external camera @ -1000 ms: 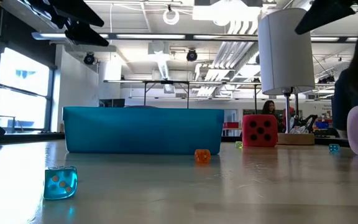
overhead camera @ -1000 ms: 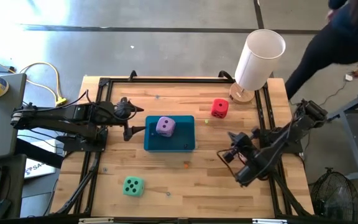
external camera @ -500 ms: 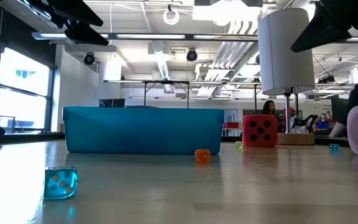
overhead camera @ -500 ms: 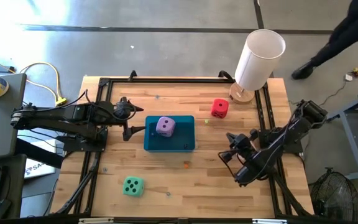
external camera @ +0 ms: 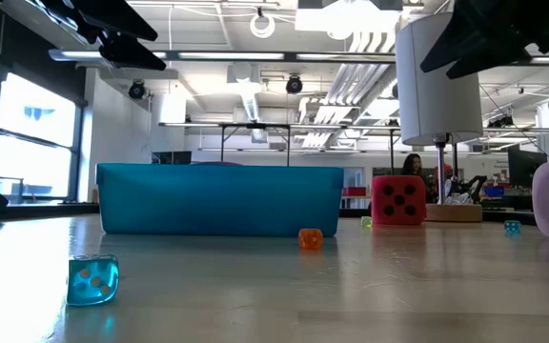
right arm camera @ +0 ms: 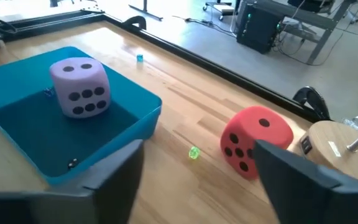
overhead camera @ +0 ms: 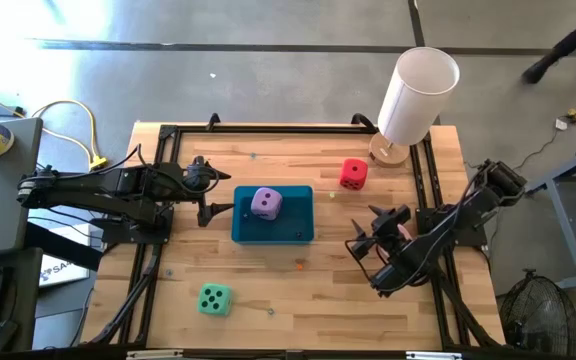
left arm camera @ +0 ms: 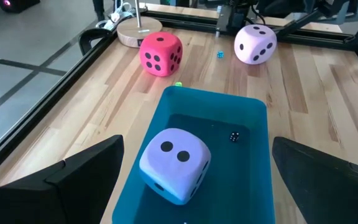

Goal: Pick & Place Dice
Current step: Put the large purple dice into the blue bin

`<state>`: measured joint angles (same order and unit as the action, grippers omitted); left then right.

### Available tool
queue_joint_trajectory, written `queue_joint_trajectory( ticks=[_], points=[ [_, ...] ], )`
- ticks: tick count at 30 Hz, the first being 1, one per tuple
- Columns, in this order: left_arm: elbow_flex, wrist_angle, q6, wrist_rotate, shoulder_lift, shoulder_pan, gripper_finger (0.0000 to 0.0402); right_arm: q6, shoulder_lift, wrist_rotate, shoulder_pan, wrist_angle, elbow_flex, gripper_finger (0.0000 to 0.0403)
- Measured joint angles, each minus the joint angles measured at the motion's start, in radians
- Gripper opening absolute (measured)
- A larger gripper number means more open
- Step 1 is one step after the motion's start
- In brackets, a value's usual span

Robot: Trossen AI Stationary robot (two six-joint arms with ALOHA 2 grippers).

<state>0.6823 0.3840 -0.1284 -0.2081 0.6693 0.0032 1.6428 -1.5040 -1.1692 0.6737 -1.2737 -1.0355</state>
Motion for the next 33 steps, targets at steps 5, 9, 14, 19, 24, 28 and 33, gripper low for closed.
queue_joint_trajectory(
  ticks=[5, 9, 14, 19, 24, 28, 33],
  points=[
    [0.0, 0.001, 0.0, 0.0, 0.0, 0.0, 0.04, -0.049, 0.0, 0.029, -0.023, 0.008, -0.002, 0.0376],
    [0.0, 0.005, 0.0, 0.0, 0.0, 0.0, 0.04, -0.051, 0.0, 0.046, -0.027, 0.012, -0.002, 0.0397],
    [0.0, 0.009, 0.0, 0.0, 0.0, 0.0, 0.04, -0.051, 0.0, 0.046, -0.027, 0.023, -0.002, 0.0384],
    [0.0, 0.023, 0.001, 0.0, 0.0, 0.0, 0.04, -0.104, 0.0, 0.064, -0.027, 0.082, -0.002, 0.0382],
    [0.0, 0.031, 0.001, -0.001, 0.0, 0.0, 0.04, -0.256, 0.0, 0.072, -0.03, 0.212, -0.002, 0.0397],
    [0.0, 0.031, 0.003, -0.001, 0.0, 0.0, 0.04, -0.442, 0.0, 0.079, -0.049, 0.356, -0.002, 0.0397],
    [0.0, 0.039, 0.008, -0.001, 0.0, 0.0, 0.04, -0.695, 0.0, 0.131, -0.093, 0.559, -0.002, 0.0399]
  ],
)
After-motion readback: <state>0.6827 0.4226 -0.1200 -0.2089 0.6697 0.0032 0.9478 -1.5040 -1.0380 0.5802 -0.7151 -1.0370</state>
